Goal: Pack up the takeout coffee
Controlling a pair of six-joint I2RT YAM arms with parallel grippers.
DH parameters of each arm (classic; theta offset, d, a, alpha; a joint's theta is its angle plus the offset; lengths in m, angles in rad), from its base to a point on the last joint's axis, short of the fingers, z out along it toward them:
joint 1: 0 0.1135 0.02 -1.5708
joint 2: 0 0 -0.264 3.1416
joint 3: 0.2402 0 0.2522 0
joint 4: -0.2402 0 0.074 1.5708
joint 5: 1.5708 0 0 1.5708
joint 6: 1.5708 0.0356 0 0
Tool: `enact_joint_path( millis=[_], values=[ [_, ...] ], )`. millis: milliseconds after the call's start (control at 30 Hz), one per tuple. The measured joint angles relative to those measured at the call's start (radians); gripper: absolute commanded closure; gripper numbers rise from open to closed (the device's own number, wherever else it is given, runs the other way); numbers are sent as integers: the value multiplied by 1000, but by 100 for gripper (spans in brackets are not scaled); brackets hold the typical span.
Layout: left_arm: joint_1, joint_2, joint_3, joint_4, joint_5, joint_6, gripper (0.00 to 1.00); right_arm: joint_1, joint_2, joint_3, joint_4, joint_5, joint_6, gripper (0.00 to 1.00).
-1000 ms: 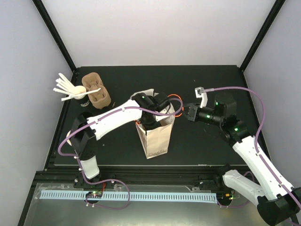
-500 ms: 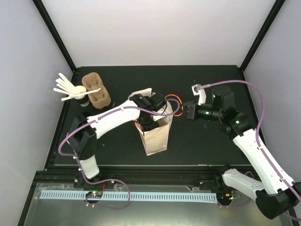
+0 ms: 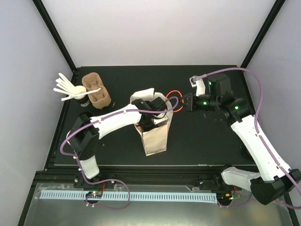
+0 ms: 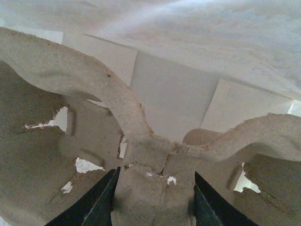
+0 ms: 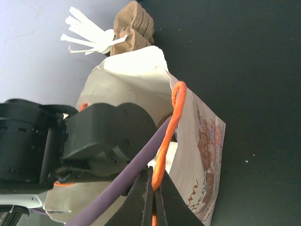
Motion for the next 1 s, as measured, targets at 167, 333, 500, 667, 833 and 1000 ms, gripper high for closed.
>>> enact_joint_path(
  millis=[167,333,500,667,833,1000],
  values=[
    [-13,2,-23,38,-10,12,64,0,49,78,-64,47,-34,98],
    [-27,-24,-63,85,-17,19,64,0,60,112,-97,105,-64,96],
    [-26,-104,-85,109,-39,19,64,0,58,88,-100,113,-78,96],
    [-25,-92,-87,110,-84,21,65,-1,58,88,-109,117,-81,97],
    [-25,-18,-89,115,-97,21,65,-1,72,187,-164,127,-107,98],
    [-34,2,-89,125,-87,21,65,-1,136,300,-239,143,-142,98]
  ],
)
